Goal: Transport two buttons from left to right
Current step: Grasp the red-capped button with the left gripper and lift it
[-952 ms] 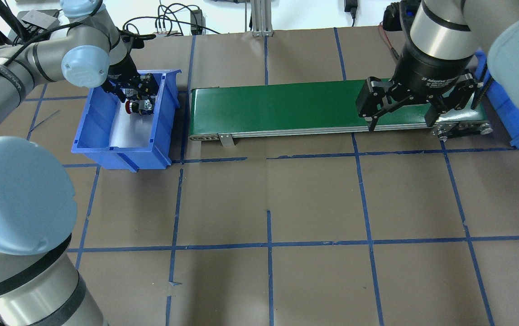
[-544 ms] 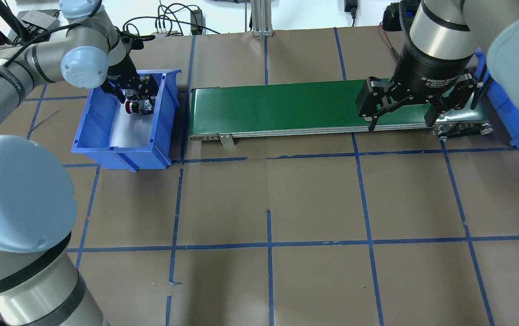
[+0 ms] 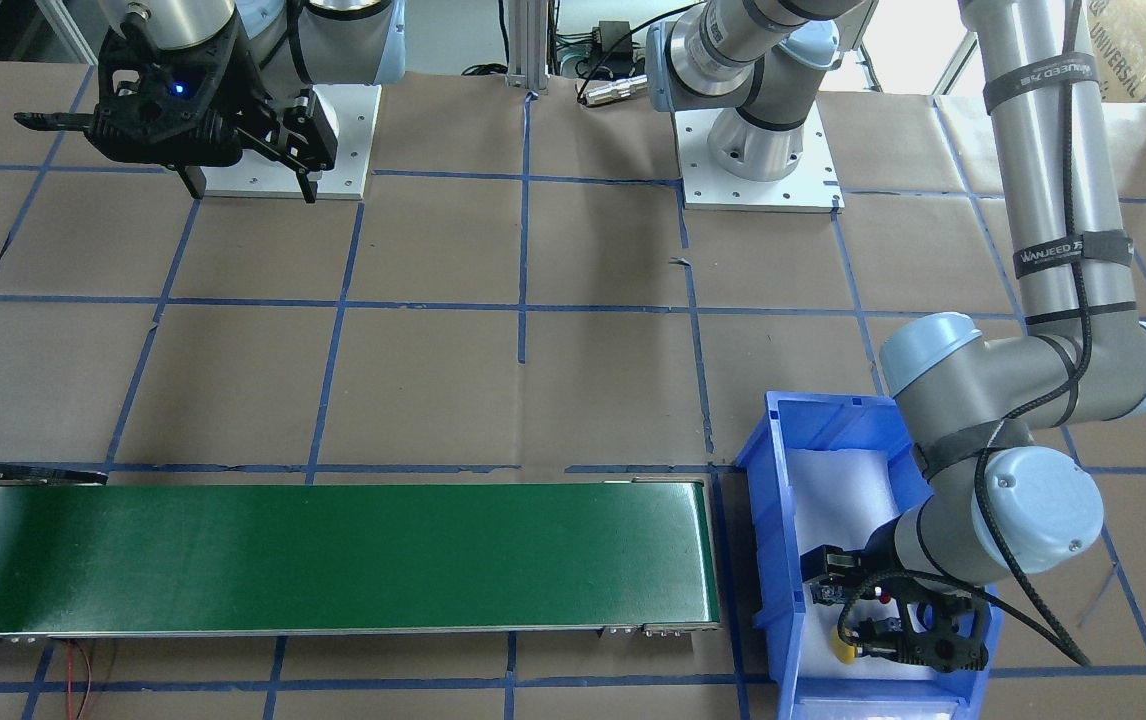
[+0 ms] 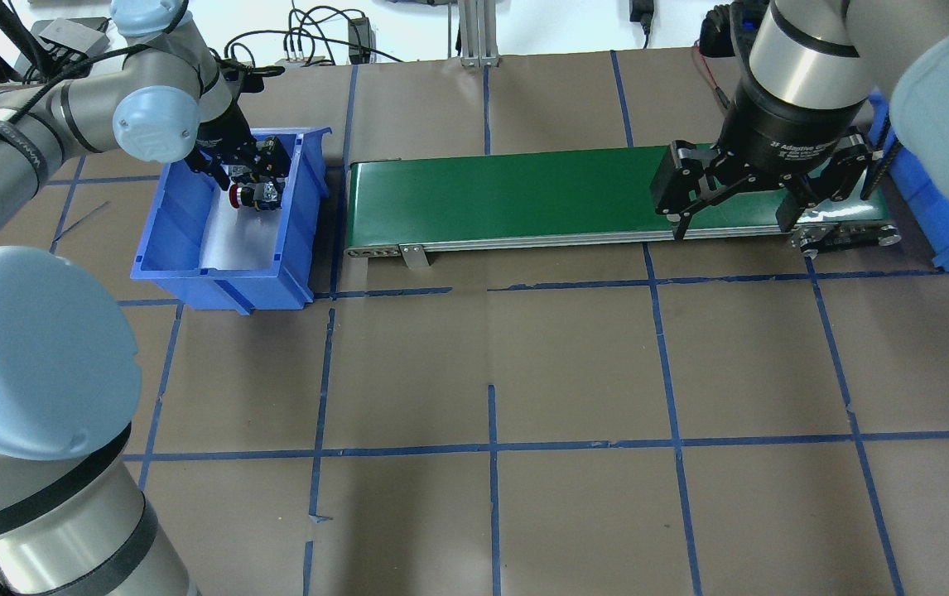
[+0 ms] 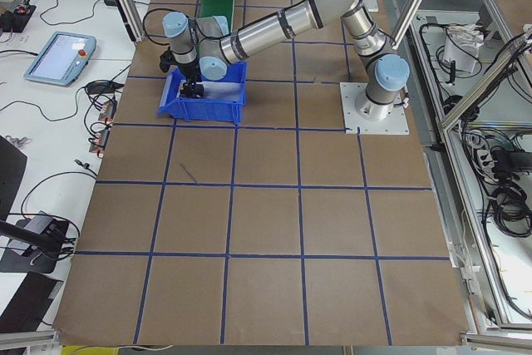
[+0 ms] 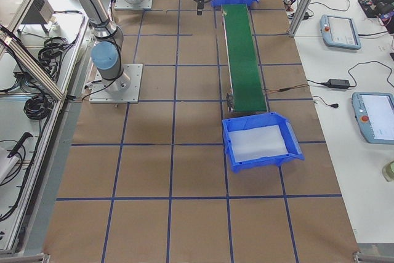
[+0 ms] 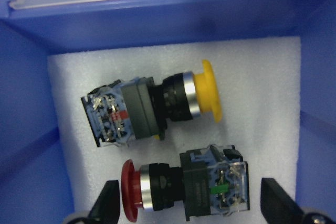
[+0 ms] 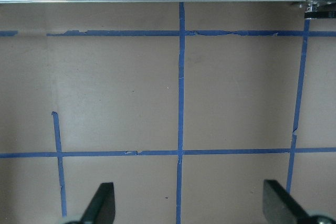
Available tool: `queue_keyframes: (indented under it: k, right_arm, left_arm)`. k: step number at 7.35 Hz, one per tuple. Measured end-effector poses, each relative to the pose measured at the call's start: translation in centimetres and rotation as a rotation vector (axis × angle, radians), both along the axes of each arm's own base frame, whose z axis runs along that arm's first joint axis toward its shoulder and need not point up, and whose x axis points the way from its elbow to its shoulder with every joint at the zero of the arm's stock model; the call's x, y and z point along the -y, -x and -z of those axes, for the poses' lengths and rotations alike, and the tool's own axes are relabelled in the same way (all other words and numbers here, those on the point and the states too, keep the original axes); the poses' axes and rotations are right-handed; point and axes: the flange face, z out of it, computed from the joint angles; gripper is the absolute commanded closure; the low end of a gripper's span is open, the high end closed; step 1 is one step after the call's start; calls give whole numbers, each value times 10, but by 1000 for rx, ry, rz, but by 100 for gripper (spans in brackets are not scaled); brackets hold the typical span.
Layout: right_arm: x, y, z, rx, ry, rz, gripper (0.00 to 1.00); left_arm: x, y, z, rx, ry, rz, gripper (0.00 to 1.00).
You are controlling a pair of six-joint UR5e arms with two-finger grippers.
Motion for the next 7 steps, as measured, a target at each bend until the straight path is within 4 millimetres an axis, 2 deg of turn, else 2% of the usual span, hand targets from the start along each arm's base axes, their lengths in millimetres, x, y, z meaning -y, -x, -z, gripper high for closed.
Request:
queue_keyframes:
  k: [2, 3, 4, 5, 7]
  right_arm:
    - [0, 0, 0, 0, 1, 0, 0]
    - [0, 0, -1, 0, 1, 0, 0]
    - [0, 0, 0, 0, 1, 0, 0]
    - [0, 0, 0, 0, 1, 0, 0]
    - [0, 0, -1, 0, 1, 0, 0]
  left_arm:
    - [3, 0, 10, 0, 0, 4, 7]
    - [4, 0, 13, 0, 2, 6, 19]
    - [4, 0, 14, 1, 3, 7, 47]
    - [4, 0, 14, 2, 5, 7, 54]
    - [4, -2, 6, 8, 15, 3, 56]
